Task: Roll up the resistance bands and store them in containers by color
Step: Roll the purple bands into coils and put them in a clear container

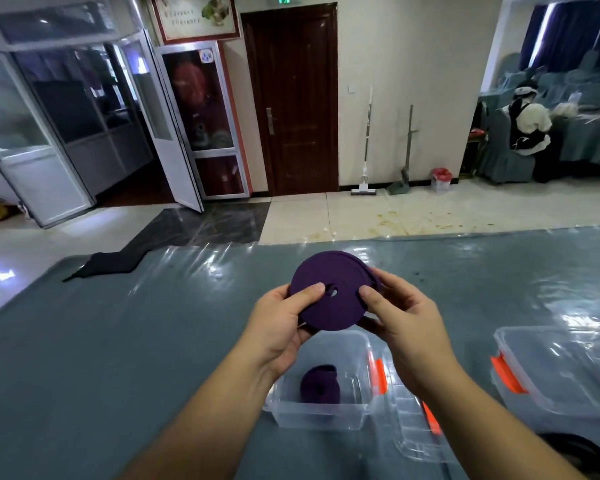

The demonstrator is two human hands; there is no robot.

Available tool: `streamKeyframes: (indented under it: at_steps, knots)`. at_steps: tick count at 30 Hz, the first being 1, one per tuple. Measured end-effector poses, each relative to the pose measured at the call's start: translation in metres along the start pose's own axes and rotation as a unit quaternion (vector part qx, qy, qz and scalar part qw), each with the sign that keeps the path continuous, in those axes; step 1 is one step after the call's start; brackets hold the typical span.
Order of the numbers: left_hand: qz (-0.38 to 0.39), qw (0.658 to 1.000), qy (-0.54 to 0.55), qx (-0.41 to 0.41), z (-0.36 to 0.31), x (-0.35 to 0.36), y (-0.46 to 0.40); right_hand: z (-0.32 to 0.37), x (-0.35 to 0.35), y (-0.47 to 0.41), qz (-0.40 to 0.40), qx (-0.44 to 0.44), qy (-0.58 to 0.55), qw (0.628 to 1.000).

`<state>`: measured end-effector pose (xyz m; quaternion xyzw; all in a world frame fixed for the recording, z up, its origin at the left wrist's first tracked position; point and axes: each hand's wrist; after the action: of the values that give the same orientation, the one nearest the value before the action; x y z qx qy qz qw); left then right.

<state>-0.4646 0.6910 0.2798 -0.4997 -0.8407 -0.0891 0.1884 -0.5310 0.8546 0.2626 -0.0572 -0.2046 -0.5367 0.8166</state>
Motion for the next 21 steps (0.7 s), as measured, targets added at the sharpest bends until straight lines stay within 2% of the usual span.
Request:
streamKeyframes:
  at_steps: [5,16,21]
  knots:
    - [-0.043,0.997,0.005,-0.063,0.045,-0.015,-0.004,-0.033,-0.020,-0.017,-0.007,0.078,0.027,0.997]
    - [-0.050,0.971,-0.054,-0.225,0.131,-0.089,-0.054,-0.128,-0.047,-0.072,-0.068,0.244,0.074,0.965]
    - [-0.021,0.956,-0.168,-0.239,0.178,-0.120,-0.079,-0.159,-0.052,-0.100,-0.116,0.296,0.106,0.942]
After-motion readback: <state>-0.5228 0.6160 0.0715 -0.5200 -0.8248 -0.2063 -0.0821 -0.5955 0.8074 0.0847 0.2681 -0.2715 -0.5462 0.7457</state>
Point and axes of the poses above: each hand's wrist, its own y-axis away from the middle knuckle, its own x-axis out of the palm, z = x × y, and after that the axes turned 15 degrees about x, right-handed
